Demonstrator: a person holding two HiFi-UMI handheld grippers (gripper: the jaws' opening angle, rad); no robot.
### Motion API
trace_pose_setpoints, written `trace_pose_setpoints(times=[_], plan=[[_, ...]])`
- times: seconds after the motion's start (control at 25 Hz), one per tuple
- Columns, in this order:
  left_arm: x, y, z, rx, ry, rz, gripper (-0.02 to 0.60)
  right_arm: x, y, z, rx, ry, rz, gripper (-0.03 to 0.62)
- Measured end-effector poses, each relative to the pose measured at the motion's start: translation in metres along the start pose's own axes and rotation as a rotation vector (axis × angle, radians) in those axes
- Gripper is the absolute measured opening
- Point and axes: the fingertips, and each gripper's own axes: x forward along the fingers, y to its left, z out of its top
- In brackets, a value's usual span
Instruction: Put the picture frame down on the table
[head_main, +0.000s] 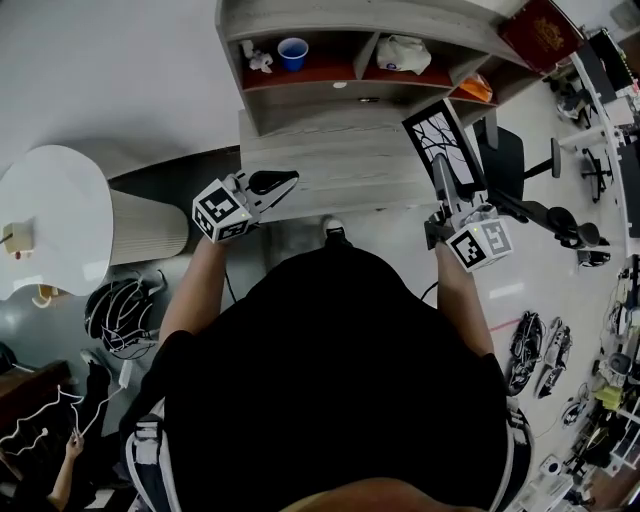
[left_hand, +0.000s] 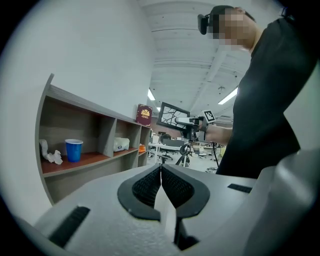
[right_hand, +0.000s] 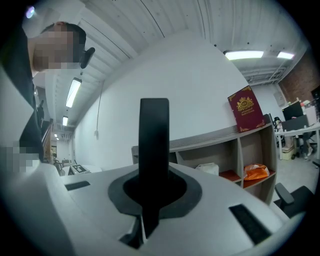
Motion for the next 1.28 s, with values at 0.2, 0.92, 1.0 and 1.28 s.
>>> trace_pose_setpoints(times=[0.2, 0.92, 1.0, 1.28], plan=[[0.014, 0.044, 0.002, -0.011, -0.004, 0.036, 0.018, 0.047, -0.012, -0.014, 0.007, 0.055, 0.059, 0.017], [0.069, 0.116, -0.029, -0.062, 0.019, 0.091, 0.018, 0.110, -0.074, -0.041, 0.040, 0.119, 0.127, 0.017], [0.072, 0.119, -0.027, -0.063, 0.025, 0.101, 0.018, 0.111, -0.079, -0.041, 0.039, 0.112, 0.132, 0.017], [0.079, 0.126, -0.028, -0.067, 0.038, 0.120, 0.018, 0.117, -0.095, -0.047, 0.057, 0.120, 0.144, 0.017]])
